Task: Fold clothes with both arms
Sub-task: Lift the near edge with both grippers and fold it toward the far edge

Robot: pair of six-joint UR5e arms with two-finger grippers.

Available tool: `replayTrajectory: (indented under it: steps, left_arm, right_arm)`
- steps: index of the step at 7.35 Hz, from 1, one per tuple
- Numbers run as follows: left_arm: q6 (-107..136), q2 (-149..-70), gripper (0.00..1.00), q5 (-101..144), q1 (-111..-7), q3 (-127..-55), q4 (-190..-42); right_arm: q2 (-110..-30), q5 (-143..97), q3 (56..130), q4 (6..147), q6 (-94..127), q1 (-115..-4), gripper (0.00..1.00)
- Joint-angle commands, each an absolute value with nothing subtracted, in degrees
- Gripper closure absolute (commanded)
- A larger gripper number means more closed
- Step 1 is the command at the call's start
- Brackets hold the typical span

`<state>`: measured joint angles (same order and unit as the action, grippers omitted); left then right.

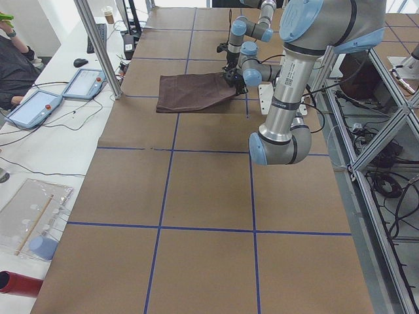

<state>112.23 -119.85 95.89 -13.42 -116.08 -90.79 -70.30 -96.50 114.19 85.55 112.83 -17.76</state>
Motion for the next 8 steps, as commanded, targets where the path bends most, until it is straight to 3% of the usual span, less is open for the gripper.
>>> replayTrajectory:
  steps: [1, 3, 5, 8]
  left_arm:
    - [112.9, -117.9, 1.0, 95.9, -9.0, -124.8, -84.4]
    - [112.8, -117.2, 1.0, 95.9, -8.1, -129.0, -80.5]
    - [112.0, -117.7, 1.0, 95.7, -9.0, -127.6, -80.7]
    - [106.0, -118.6, 1.0, 98.4, -21.7, -121.8, -84.2]
  right_arm:
    - [-71.7, -101.1, 120.0, 85.5, 112.6, -15.8, 1.0]
    - [-73.0, -106.7, 124.2, 85.3, 112.6, -15.1, 1.0]
    - [-71.7, -104.5, 120.6, 83.6, 111.3, -15.8, 1.0]
    - [-66.0, -104.3, 113.2, 79.6, 107.4, -25.3, 1.0]
